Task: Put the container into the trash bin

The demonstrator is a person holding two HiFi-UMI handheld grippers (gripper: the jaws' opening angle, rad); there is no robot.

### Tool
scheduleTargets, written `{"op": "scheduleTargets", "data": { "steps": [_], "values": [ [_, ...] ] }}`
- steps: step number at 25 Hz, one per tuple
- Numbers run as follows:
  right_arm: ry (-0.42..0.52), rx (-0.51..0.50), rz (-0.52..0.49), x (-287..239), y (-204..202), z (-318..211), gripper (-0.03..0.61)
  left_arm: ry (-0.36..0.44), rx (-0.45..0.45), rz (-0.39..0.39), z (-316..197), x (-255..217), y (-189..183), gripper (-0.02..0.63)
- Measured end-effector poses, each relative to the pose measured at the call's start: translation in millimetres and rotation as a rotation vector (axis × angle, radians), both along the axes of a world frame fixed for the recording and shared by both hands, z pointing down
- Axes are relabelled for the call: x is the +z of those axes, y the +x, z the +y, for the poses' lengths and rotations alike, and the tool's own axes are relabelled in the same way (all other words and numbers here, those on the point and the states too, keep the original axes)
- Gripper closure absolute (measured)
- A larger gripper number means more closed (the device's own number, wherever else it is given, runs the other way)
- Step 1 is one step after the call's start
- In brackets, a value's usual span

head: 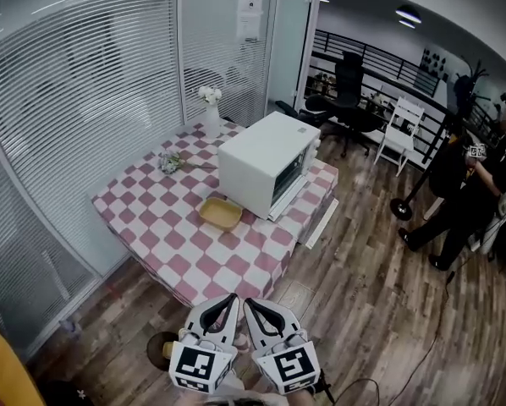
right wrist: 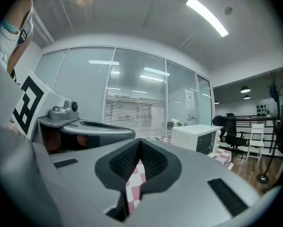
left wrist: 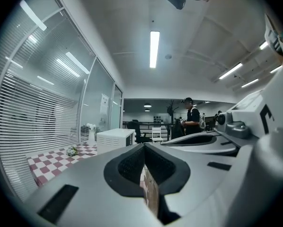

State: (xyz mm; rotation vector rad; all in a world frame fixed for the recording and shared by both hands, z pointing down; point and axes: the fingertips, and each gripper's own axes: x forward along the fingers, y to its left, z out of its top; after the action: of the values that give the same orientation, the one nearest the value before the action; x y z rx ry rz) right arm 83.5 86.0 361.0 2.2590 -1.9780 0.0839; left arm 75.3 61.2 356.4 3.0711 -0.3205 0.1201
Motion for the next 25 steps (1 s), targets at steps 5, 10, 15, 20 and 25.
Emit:
{"op": "scheduleTargets", "data": {
  "steps": [5,10,15,20,25],
  "values": [
    [0.015,0.011,0.002,2,5,-26,0.586,0.014,-0.006,-0.020,-26,0,0,0.611],
    [0.022,0.022,0.002,6,13,-46,0.586,0.011,-0.019,-0.037,-47,9,-1,0.611],
    [0.016,-0.024,-0.011,14,24,-70,0.586,-0.003,-0.064,-0.037,-72,14,6,0.611],
    [-0.015,-0.082,-0.018,17,52,-102,0.586,-0.007,-0.117,-0.047,-100,20,32,0.611],
    [0.011,-0.200,0.001,7,91,-146,0.586,0.001,-0.194,-0.033,-138,14,79,0.611]
  ]
}}
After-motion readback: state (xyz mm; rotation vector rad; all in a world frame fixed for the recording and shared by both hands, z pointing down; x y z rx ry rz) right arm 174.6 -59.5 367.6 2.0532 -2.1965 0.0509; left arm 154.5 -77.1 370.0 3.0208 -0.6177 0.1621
